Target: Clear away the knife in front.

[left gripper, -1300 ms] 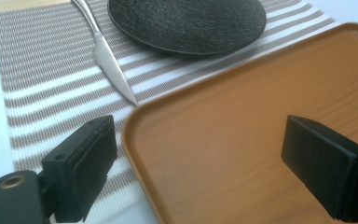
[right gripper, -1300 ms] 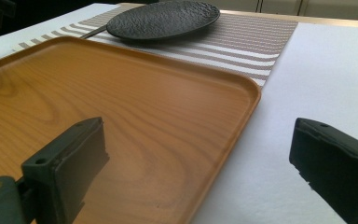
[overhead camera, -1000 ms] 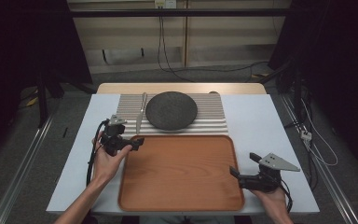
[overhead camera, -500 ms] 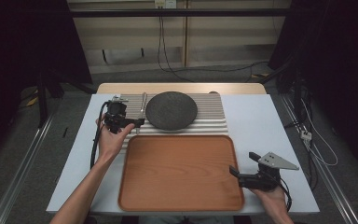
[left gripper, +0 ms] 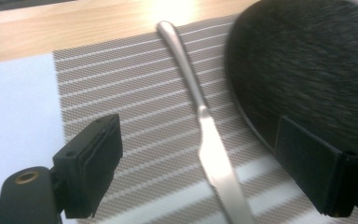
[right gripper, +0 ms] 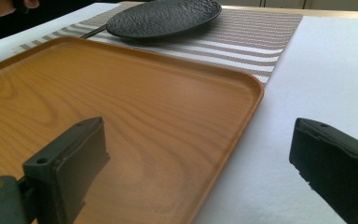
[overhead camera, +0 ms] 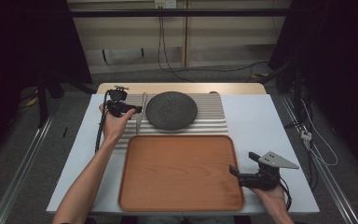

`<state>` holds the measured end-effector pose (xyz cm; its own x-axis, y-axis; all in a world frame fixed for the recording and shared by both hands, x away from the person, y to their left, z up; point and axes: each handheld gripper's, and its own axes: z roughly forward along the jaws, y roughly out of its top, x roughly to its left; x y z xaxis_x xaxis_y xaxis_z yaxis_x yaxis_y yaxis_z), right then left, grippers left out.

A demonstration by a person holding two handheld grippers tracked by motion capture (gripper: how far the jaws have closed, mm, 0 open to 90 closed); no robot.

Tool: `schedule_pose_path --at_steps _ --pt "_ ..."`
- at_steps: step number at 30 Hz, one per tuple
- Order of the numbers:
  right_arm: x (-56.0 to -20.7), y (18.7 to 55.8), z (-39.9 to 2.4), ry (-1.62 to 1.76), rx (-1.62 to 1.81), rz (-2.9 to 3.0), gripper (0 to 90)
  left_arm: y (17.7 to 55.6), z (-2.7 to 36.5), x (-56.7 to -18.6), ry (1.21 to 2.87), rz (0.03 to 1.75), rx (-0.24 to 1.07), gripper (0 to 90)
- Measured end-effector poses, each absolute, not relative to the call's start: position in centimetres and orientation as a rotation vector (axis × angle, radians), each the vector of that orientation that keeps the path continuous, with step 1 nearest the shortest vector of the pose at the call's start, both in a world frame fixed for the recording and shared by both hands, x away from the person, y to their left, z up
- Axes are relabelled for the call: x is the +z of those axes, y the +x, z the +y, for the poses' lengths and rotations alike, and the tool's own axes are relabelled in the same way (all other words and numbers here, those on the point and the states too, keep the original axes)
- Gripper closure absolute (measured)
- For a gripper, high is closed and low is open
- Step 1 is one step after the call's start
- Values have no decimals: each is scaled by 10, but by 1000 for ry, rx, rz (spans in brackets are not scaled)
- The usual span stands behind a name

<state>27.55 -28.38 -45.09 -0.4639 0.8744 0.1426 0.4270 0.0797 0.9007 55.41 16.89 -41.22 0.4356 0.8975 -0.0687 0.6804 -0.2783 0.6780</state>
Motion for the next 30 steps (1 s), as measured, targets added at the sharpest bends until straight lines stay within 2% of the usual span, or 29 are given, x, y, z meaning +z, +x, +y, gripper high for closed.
schedule_pose_path --at_steps 3,5,9,12,14,17,24,30 --pt "-451 275 -283 1278 1360 1932 39 564 167 -413 2052 1315 421 191" --pt "-451 275 -282 1272 1350 1939 38 573 166 -416 2020 1338 383 179" --pt "-451 275 -281 1264 1345 1950 38 581 163 -421 2022 1338 389 280" --pt "-451 275 -282 1265 1344 1952 39 584 162 -425 2009 1340 384 308" --pt "-452 276 -281 1271 1347 1949 39 587 160 -428 1991 1340 369 388" --pt "-452 276 -281 1269 1345 1952 39 593 154 -436 2017 1354 366 432" --pt "-451 274 -283 1267 1348 1949 39 597 147 -445 2023 1358 320 654" --pt "-451 274 -282 1266 1353 1950 41 601 143 -449 2038 1370 341 743"
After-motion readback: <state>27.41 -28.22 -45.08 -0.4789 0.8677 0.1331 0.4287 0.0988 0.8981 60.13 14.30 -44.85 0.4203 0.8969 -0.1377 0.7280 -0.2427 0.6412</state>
